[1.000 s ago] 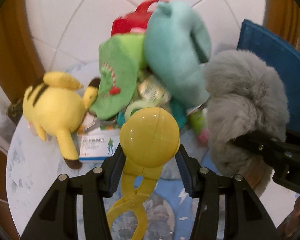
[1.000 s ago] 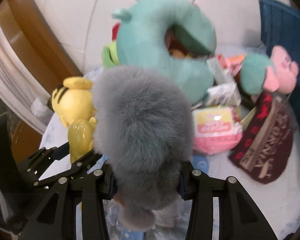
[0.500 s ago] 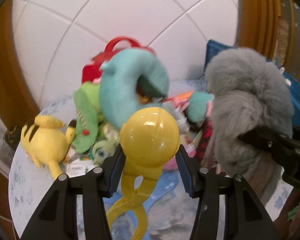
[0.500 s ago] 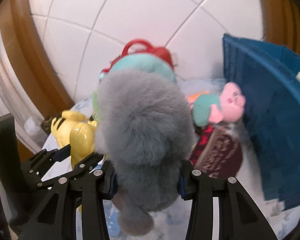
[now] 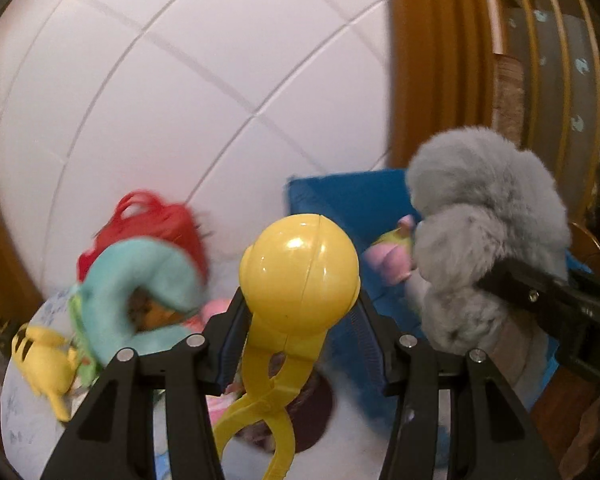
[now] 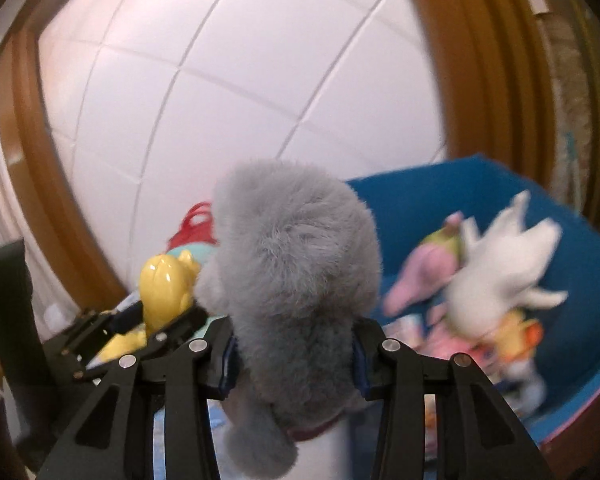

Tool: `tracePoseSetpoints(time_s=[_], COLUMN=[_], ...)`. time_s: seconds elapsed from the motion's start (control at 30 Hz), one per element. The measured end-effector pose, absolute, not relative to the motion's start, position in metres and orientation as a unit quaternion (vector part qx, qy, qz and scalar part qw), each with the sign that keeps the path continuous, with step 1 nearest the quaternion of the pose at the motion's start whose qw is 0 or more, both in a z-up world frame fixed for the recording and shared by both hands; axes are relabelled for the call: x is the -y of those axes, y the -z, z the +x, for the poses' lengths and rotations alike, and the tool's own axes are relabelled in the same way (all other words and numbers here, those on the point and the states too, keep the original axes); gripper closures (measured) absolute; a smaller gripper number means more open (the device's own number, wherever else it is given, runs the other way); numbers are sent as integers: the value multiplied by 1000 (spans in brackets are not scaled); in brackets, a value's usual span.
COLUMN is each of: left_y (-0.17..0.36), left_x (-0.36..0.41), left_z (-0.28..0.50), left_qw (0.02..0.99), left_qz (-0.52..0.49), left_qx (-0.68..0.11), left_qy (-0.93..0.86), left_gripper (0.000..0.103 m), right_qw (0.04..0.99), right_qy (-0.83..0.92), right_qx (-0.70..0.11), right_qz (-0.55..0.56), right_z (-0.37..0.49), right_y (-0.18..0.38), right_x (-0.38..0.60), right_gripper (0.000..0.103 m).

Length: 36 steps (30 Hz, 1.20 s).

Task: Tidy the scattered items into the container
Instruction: 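Carry both items over the blue crate and open both tools to drop them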

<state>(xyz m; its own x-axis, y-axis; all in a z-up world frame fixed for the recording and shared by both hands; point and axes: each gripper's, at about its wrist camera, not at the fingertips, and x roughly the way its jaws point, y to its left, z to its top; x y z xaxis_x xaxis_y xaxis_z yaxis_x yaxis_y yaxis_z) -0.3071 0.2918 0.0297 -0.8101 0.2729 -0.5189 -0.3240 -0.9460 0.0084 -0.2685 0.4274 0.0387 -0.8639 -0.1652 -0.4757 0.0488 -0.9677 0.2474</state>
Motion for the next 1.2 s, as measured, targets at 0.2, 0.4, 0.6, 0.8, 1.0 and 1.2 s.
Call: tracePoseSetpoints(time_s=[0.2,0.4,0.6,0.8,1.0,1.2], left_y=[-61,-57,-13,3,3,9], left_x=[-402,-480,-515,-516,-521,-508], left_z=[-316,-325,-353,-364,-360,-355], left_qw=[193,209,178,187,179,175], left_qz=[-268,-299,-355,-381,-375,-388], left_qx=[-66,-94,-133,-123,-125,-111], left_qy=[-942,-926,-908,-897,-901,-898], left_gripper=[53,53,52,43,25,25], right_qw=[8,-27,-38,-31,-31,-36], right_qy=[960,953,934,917,917,921], right_qx=[123,142,148,159,155,146], right_qz=[250,265,324,364,365,361], right_z=[-259,-261,-286,-298,-299,-290], right_y=[-52,-42,-3,32,32,28], right_x=[-537,-614,-647,-657,-657,-654], right_gripper=[61,61,70,70,65,47])
